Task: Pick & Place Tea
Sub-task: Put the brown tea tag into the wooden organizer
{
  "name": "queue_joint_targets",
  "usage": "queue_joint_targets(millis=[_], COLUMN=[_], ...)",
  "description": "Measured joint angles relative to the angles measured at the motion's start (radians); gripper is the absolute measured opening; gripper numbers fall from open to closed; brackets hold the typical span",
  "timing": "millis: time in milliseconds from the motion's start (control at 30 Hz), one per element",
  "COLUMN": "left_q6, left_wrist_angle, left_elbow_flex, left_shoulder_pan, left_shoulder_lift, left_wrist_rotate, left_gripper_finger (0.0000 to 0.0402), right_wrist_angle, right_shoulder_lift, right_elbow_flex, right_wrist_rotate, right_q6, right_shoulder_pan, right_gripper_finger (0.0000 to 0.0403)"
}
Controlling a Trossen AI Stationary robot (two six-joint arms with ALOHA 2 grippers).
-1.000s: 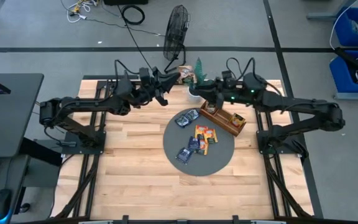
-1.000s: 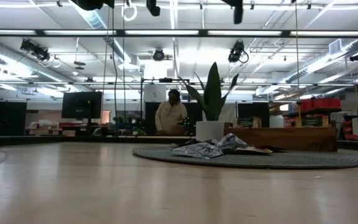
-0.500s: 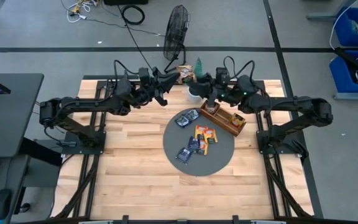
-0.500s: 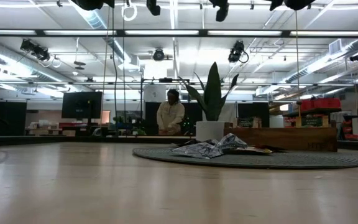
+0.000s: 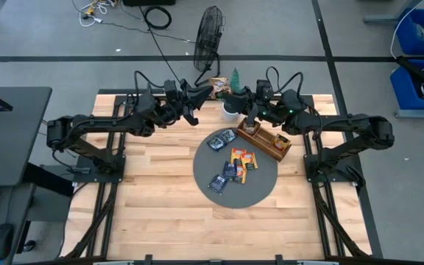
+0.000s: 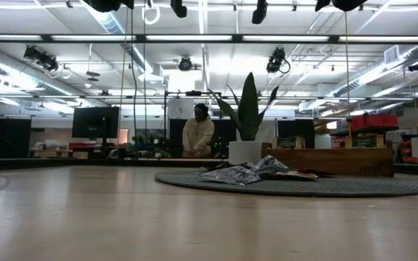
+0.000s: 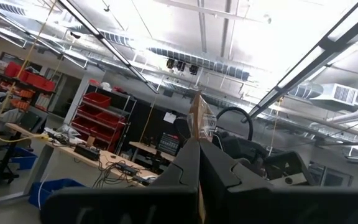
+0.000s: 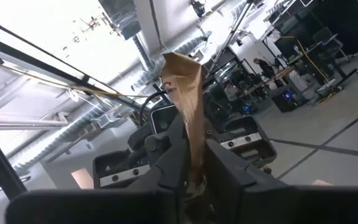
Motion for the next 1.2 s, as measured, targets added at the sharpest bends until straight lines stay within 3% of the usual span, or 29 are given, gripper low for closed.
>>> queue_joint_targets(millis=[100,233,467,767,867,1033,1200], left_q6=[0.004,0.01,-0.005,-0.054,-0.055,-0.062,-0.004], left_wrist_angle=[0.0,-0.002,-0.036,-0.105,-0.146,-0.327,-0.576], left_elbow_flex=[0.0,0.0,0.0,-0.001,-0.001,-0.001,-0.001], left_shoulder_pan=[0.0,0.0,0.0,-0.001,0.0,-0.001,-0.001], left_shoulder_lift=[0.0,0.0,0.0,0.001,-0.004,-0.06,-0.151], left_wrist_rotate=[0.0,0.0,0.001,0.007,0.061,0.152,0.159], left_gripper_finger=[0.0002,0.0002,0.0009,0.0069,0.0094,0.0129,0.0139], right_wrist_angle=[-0.001,-0.001,-0.01,-0.035,-0.076,-0.305,-0.605], right_shoulder_lift=[0.0,0.0,-0.009,-0.068,-0.106,-0.185,-0.24], right_elbow_flex=[0.0,0.0,0.0,0.001,0.001,0.001,0.03], right_wrist_rotate=[0.0,0.001,0.008,-0.001,-0.023,-0.044,-0.189], right_q6=[-0.001,-0.02,-0.024,-0.038,-0.043,0.003,0.044], right_shoulder_pan=[0.0,0.0,-0.002,-0.034,-0.055,-0.102,-0.137], right_gripper_finger=[0.0052,0.0009,0.0002,0.0001,0.0001,0.0,0.0])
